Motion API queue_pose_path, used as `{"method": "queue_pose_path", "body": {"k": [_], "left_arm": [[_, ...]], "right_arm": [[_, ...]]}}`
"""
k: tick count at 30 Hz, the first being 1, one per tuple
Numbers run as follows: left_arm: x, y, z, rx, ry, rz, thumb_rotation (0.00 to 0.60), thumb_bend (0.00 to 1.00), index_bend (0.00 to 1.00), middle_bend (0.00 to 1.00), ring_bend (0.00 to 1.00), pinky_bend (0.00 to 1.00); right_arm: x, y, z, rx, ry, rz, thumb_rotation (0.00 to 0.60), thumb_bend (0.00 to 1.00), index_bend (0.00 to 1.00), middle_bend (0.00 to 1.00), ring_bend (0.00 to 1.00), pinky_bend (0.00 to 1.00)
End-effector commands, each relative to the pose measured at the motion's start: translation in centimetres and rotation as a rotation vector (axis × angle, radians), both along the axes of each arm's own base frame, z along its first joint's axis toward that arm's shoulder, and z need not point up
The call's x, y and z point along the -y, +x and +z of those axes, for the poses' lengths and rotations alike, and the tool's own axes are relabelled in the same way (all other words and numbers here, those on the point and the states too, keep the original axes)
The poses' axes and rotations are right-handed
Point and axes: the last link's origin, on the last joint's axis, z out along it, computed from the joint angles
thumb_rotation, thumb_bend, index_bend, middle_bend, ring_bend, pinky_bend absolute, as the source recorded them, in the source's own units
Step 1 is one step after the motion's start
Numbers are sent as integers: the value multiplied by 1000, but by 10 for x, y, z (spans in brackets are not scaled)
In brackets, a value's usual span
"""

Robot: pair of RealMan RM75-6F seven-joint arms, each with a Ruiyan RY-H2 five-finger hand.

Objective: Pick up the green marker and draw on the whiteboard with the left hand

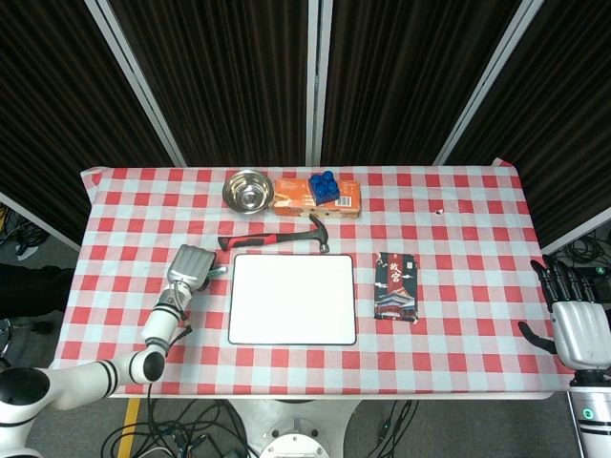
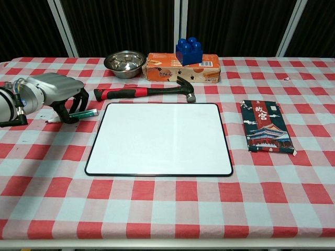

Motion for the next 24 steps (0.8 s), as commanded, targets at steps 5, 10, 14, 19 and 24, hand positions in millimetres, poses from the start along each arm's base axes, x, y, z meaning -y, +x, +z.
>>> {"method": "queue_pose_path", "body": {"k": [5, 10, 14, 19, 24], "left_arm": [[2, 6, 19, 156, 44, -10, 600, 384, 526, 586, 768, 1000], [16, 21, 39, 466, 0, -10, 600, 394, 527, 591, 764, 1000], [29, 31, 37, 696, -73, -30, 600, 395, 523, 584, 734, 998], [38, 35, 17, 810, -153, -100, 600, 393, 495, 571, 691, 981], [41, 39, -4, 829, -198, -171, 600, 396, 484, 567, 687, 969]], "right_arm": [[-1, 0, 1, 0, -3, -1, 600, 101, 0, 1, 0, 66], [-1, 2, 0, 0, 1, 3, 600, 101, 0, 1, 0, 67], [0, 4, -2, 0, 9, 12, 600, 101, 0, 1, 0, 68], [1, 7, -1, -8, 15, 20, 600, 101, 0, 1, 0, 71], [0, 9, -1, -11, 21, 23, 600, 101, 0, 1, 0, 73]]}}
